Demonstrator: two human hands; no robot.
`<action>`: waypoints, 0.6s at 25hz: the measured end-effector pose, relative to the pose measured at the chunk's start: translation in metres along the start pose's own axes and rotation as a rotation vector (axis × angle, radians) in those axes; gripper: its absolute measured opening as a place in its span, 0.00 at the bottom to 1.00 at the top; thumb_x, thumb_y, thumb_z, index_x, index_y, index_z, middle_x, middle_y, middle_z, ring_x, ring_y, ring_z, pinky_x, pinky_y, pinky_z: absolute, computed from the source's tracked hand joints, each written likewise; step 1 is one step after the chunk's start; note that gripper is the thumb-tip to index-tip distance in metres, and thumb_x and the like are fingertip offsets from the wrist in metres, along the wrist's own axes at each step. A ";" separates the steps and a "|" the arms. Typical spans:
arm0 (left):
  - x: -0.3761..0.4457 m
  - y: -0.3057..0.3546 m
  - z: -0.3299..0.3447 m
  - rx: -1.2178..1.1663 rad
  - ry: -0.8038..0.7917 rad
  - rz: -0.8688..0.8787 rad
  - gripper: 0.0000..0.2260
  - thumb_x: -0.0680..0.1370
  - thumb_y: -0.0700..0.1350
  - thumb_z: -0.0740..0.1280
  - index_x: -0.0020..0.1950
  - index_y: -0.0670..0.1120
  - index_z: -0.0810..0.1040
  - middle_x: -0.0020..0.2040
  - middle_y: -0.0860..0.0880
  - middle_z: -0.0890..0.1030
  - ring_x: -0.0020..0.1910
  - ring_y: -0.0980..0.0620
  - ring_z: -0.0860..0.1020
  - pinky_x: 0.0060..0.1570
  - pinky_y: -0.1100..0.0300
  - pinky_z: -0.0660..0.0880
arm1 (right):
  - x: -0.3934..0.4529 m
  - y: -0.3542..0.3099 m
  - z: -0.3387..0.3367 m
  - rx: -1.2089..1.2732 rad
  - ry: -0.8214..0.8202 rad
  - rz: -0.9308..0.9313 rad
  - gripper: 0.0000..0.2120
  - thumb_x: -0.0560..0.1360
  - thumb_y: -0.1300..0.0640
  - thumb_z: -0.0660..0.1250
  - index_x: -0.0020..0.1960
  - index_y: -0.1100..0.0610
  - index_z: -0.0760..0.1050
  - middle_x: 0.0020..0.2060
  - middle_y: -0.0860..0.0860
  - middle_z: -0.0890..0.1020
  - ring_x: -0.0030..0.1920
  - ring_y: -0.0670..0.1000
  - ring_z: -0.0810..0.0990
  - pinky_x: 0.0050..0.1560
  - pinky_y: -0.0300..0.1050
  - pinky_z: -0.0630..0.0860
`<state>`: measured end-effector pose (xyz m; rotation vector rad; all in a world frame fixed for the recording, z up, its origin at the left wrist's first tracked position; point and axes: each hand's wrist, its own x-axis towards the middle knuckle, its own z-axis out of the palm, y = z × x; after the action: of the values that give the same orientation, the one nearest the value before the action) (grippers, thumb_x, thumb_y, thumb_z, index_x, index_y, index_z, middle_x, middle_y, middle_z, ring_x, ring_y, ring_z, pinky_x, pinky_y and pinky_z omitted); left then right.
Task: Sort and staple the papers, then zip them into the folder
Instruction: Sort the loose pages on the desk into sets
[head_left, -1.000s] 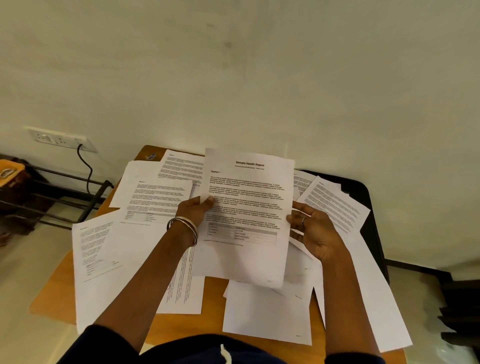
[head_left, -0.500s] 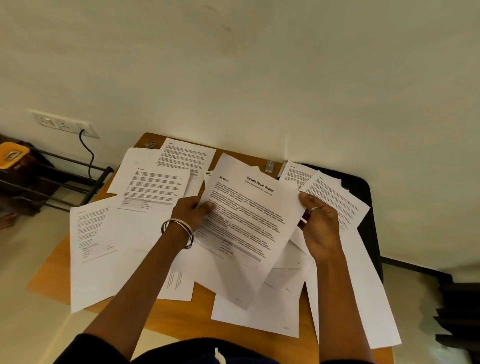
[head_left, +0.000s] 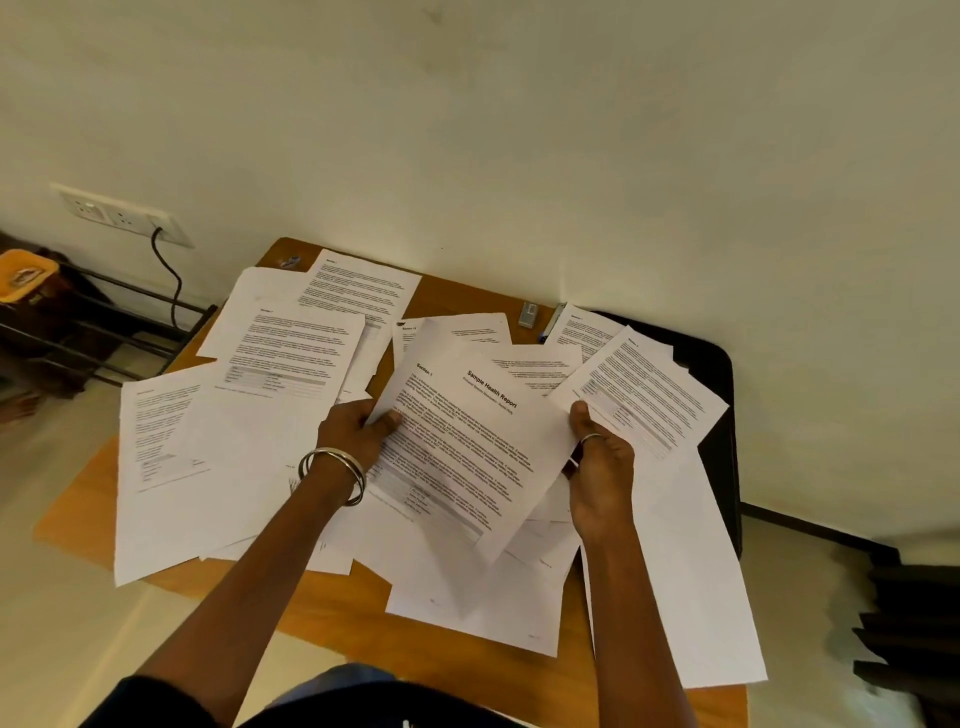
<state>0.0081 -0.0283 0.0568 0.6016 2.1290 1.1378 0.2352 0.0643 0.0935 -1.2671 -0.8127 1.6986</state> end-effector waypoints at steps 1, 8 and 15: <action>-0.002 -0.001 0.001 -0.012 0.012 -0.010 0.10 0.74 0.46 0.70 0.51 0.41 0.81 0.47 0.43 0.83 0.46 0.41 0.80 0.52 0.49 0.77 | -0.001 0.000 -0.001 -0.024 -0.019 0.000 0.13 0.77 0.57 0.67 0.39 0.42 0.84 0.46 0.45 0.85 0.47 0.51 0.82 0.47 0.50 0.80; -0.011 -0.013 0.003 -0.122 0.022 -0.097 0.09 0.73 0.43 0.71 0.50 0.41 0.82 0.45 0.44 0.83 0.43 0.44 0.81 0.49 0.53 0.77 | 0.003 0.003 -0.014 -0.161 0.029 0.009 0.09 0.77 0.56 0.66 0.38 0.50 0.79 0.38 0.49 0.83 0.45 0.56 0.81 0.48 0.53 0.80; -0.018 -0.024 -0.008 -0.236 0.147 -0.197 0.07 0.76 0.43 0.68 0.50 0.40 0.80 0.44 0.44 0.81 0.42 0.44 0.78 0.47 0.55 0.74 | 0.005 0.002 -0.007 -0.188 -0.048 0.052 0.12 0.79 0.51 0.62 0.44 0.56 0.80 0.40 0.55 0.84 0.38 0.53 0.81 0.43 0.48 0.78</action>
<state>0.0125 -0.0566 0.0449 0.2013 2.0793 1.3293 0.2408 0.0683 0.0880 -1.3886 -0.9948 1.7313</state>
